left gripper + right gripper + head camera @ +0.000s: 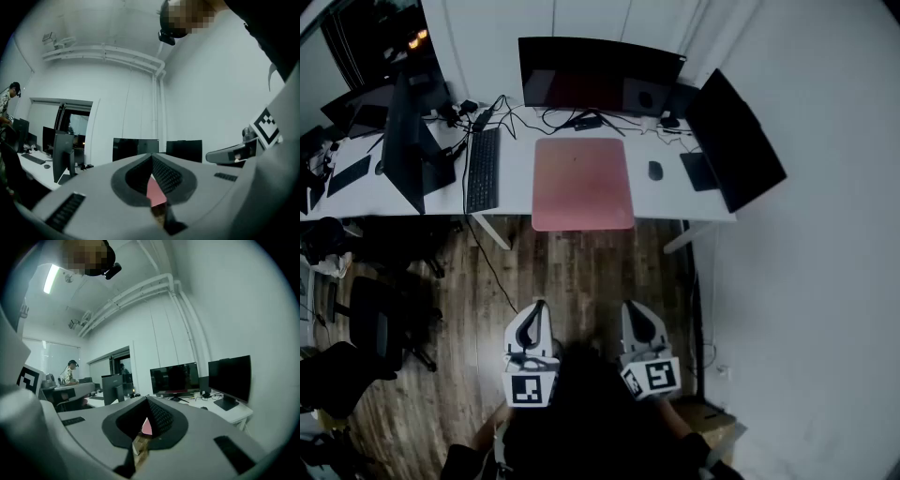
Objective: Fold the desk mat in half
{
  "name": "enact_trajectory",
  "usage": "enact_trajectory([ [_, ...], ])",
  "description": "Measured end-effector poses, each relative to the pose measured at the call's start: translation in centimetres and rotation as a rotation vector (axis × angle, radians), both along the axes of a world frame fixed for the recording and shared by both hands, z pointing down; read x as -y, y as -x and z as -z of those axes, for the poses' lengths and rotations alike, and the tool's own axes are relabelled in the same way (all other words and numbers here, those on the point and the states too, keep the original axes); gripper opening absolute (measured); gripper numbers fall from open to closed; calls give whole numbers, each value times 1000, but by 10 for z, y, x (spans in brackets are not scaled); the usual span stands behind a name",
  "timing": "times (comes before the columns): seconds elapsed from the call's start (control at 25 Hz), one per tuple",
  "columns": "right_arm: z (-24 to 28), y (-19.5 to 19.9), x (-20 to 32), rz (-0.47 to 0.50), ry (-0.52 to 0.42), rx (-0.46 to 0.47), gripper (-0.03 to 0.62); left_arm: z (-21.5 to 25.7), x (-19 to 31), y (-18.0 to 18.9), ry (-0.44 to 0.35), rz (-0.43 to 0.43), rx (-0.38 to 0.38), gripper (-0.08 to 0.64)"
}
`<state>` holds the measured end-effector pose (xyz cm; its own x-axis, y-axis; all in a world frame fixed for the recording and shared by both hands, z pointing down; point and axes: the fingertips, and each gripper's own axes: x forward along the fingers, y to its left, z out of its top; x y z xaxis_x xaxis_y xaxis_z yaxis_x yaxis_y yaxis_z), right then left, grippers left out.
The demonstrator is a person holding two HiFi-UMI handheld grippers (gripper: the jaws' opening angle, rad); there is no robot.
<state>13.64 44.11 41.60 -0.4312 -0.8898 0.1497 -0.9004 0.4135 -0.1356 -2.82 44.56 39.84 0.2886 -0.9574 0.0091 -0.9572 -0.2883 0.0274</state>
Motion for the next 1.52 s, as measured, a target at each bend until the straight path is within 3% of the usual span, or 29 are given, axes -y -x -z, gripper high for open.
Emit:
enact_trajectory([
  [0.64,-1,-6,2,5,-51,-35,5,8,1,-1,-20,-2,-17,5],
  [0.76,9,-7,3,-6,-83,-5,8,16,-2,3,-71,-15,-57,7],
  [0.8,8,-7,5,-8,-85,1,9,17,-2,3,-82,-26,-66,37],
  [0.84,4,-6,6,-6,-76,3,46,14,-1,4,-78,-36,-66,129],
  [0.88,-2,-4,8,-3,-59,3,125,10,0,4,-64,-42,-62,163],
  [0.92,-6,-3,8,-2,-44,0,143,6,0,5,-49,-41,-59,163],
  [1.52,-13,23,2,-57,-24,-22,143,-14,4,40,7,-70,-43,163],
])
